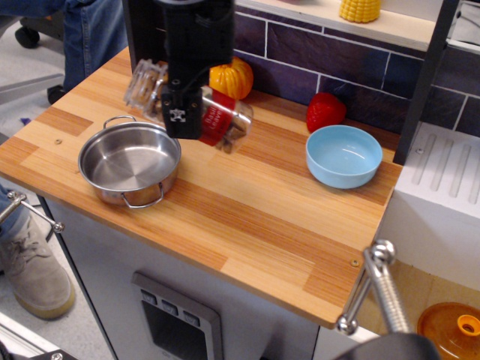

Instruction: Pour almonds in pot

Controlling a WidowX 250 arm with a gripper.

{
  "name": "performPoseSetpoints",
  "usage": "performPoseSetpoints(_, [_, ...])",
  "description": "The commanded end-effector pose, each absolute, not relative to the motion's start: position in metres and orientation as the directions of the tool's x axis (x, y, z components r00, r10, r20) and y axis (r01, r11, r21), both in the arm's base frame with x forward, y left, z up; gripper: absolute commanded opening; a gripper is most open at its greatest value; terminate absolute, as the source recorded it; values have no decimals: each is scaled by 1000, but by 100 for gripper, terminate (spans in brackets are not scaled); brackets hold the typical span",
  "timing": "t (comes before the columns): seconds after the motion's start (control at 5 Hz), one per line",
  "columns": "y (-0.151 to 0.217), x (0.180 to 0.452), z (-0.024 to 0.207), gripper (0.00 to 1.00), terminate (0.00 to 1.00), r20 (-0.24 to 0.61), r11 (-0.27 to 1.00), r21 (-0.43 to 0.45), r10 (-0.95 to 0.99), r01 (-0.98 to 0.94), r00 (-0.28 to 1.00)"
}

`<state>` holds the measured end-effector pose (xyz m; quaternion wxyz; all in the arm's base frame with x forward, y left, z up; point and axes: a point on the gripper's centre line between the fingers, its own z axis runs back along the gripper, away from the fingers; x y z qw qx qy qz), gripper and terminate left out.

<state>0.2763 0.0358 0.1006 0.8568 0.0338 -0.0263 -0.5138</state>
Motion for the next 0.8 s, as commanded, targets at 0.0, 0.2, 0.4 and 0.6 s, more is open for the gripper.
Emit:
performPoseSetpoints(0.0, [43,282,100,0,0,106,517,194,-856,834,506])
performPoseSetpoints(0.2, [49,296,102,0,0,160,538,250,-843,805,514])
performPoseSetpoints(0.4, [53,323,113,0,0,250,588,285,-808,757,534])
performPoseSetpoints(0.6, [60,337,120,0,0,339,655,318,-753,685,563])
